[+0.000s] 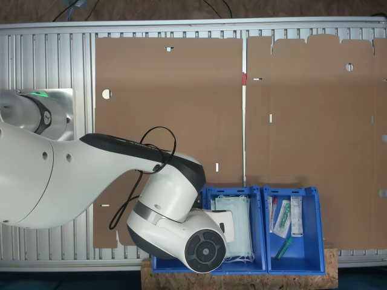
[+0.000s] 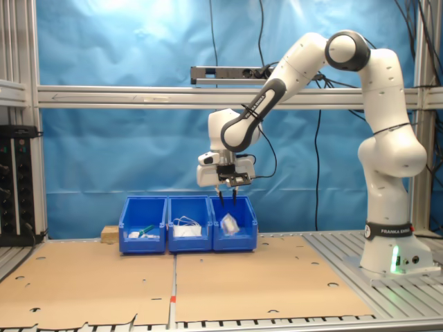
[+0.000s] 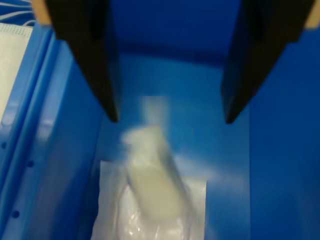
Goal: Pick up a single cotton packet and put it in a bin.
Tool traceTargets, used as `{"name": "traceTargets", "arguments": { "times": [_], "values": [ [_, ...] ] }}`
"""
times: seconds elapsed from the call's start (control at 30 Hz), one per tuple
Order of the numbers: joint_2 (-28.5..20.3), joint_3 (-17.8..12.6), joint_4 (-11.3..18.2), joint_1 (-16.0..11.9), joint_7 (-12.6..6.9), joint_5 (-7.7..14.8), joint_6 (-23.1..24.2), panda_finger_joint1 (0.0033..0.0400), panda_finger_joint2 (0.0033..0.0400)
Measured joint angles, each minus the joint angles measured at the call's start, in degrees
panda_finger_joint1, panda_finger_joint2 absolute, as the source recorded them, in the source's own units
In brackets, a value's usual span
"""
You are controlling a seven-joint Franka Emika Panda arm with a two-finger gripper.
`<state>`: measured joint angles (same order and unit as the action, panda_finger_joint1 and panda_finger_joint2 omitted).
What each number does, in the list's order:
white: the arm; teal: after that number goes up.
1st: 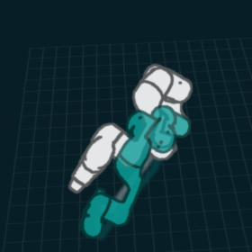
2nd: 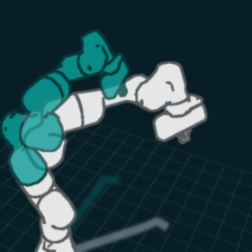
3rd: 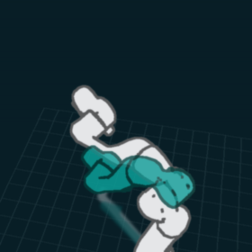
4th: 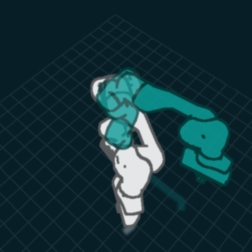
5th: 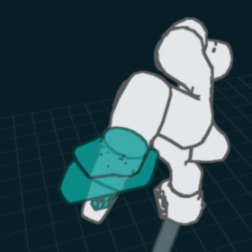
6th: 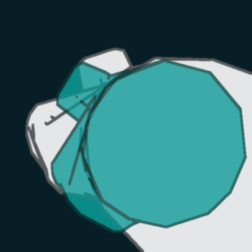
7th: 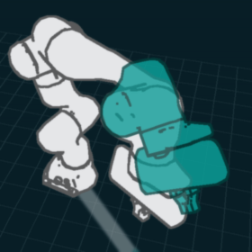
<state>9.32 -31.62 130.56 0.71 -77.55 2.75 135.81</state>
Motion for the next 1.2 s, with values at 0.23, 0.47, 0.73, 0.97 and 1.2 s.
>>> {"name": "traceTargets", "arguments": {
  "times": [0.23,0.47,0.73,0.97,1.2],
  "values": [
    [0.00,0.00,0.00,0.00,-0.01,0.00,0.00,0.0217,0.0217],
    [0.00,0.00,0.00,0.00,-0.01,0.00,0.00,0.0313,0.0313],
    [0.00,0.00,0.00,0.00,-0.01,0.00,0.00,0.0396,0.0396],
    [0.00,0.00,0.00,0.00,-0.01,0.00,0.00,0.0399,0.0399],
    [0.00,0.00,0.00,0.00,-0.01,0.00,0.00,0.0399,0.0399]
  ]
}}
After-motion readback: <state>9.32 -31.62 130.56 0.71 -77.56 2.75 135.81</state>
